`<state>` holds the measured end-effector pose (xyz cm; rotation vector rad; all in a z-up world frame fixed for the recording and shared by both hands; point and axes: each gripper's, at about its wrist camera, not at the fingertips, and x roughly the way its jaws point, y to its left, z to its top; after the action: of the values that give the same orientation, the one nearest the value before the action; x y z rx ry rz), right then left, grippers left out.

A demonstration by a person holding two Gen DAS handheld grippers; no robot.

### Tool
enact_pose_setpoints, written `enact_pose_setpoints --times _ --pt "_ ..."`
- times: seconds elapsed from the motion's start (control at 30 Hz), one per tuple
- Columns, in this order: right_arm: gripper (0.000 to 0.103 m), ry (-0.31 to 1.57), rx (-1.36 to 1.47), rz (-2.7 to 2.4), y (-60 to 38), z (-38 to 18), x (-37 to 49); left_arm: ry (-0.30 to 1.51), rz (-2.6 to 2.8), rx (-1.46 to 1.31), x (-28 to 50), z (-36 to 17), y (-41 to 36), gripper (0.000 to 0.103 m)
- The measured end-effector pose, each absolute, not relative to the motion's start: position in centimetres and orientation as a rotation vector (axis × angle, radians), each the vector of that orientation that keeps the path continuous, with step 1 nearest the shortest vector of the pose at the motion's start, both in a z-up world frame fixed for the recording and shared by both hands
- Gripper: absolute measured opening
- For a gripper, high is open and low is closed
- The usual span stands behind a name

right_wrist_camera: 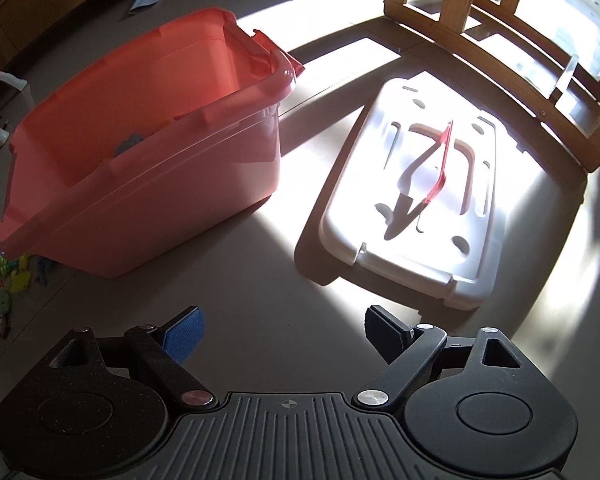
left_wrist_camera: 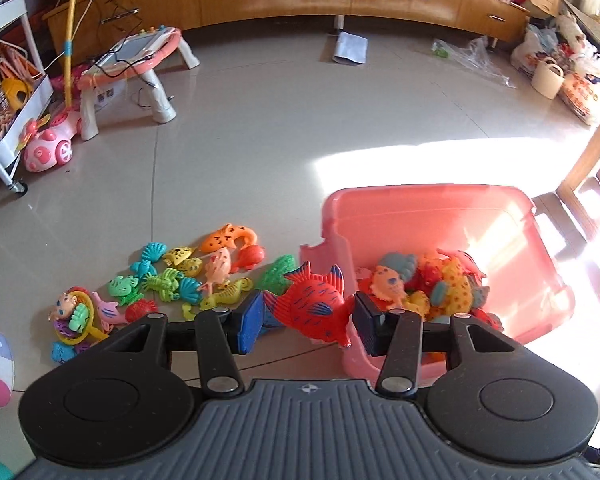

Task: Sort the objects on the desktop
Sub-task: 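Carry the red fish with the left gripper over the pink bin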

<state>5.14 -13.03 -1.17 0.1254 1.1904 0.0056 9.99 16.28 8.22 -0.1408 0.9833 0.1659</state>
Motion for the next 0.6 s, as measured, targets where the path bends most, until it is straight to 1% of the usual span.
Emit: enact_pose_setpoints --times 0.3,0.47,0.6 --pt "0.086 1.175 0.178 -0.042 -16.0 0.2 4.4 1.012 0.104 -0.09 11.2 8.5 10.0 0.049" --pt "0.086 1.178 0.202 -0.085 -17.2 -0.4 4.5 1.041 0.08 -0.075 12.7 7.0 7.3 0.049" --pt "0.086 1.187 0.199 -0.118 -18.0 -1.1 5.1 1.074 0.061 -0.131 14.5 5.1 6.8 0.049"
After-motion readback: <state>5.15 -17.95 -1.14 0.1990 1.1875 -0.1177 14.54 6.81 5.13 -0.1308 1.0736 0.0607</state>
